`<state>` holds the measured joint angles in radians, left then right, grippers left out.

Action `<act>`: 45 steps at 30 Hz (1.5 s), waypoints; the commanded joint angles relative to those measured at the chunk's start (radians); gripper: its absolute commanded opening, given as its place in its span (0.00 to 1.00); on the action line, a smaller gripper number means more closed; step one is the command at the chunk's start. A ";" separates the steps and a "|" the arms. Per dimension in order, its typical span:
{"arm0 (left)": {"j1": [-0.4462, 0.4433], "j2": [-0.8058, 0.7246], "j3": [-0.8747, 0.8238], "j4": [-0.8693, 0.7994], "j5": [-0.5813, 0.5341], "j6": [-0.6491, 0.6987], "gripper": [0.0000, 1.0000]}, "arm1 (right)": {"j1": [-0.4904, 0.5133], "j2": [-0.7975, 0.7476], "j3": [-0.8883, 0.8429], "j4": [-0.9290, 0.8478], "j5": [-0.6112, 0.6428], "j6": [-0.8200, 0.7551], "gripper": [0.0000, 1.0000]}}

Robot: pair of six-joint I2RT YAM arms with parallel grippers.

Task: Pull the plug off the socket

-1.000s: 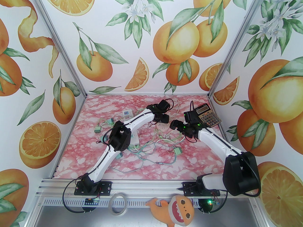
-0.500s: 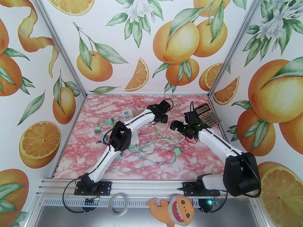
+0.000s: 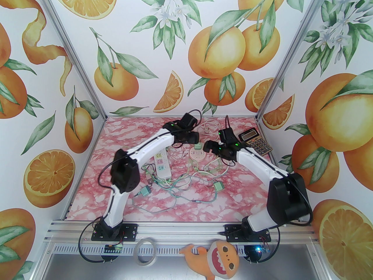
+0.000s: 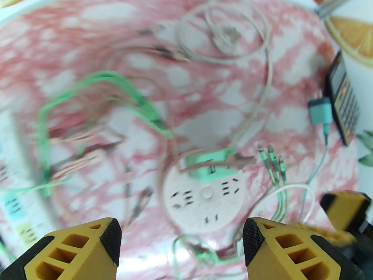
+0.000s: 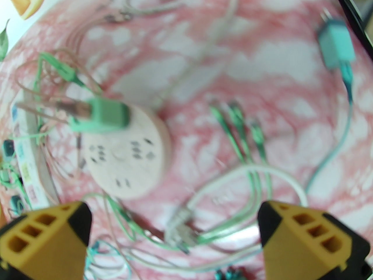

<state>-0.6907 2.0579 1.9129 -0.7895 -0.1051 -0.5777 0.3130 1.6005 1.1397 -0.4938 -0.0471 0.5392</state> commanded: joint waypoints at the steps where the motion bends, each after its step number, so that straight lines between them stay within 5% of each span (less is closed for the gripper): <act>1: 0.038 -0.089 -0.131 0.067 -0.002 -0.041 0.73 | 0.045 0.082 0.095 0.001 0.034 -0.055 0.94; 9: 0.093 -0.208 -0.343 0.125 0.054 -0.099 0.73 | 0.087 0.287 0.286 -0.037 0.069 -0.056 0.70; 22: 0.114 -0.247 -0.422 0.145 0.091 -0.113 0.73 | 0.088 0.428 0.391 -0.061 0.067 -0.084 0.65; 31: 0.114 -0.201 -0.431 0.198 0.193 -0.136 0.72 | 0.089 0.474 0.423 -0.075 0.067 -0.102 0.55; 34: 0.112 -0.181 -0.437 0.230 0.233 -0.151 0.71 | 0.092 0.482 0.428 -0.087 0.079 -0.101 0.44; 45: 0.069 -0.010 -0.452 0.491 0.461 -0.279 0.50 | 0.097 0.409 0.385 -0.082 0.124 -0.084 0.35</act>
<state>-0.6025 2.0163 1.4681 -0.4171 0.2745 -0.8070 0.4057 2.0502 1.5425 -0.5564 0.0380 0.4450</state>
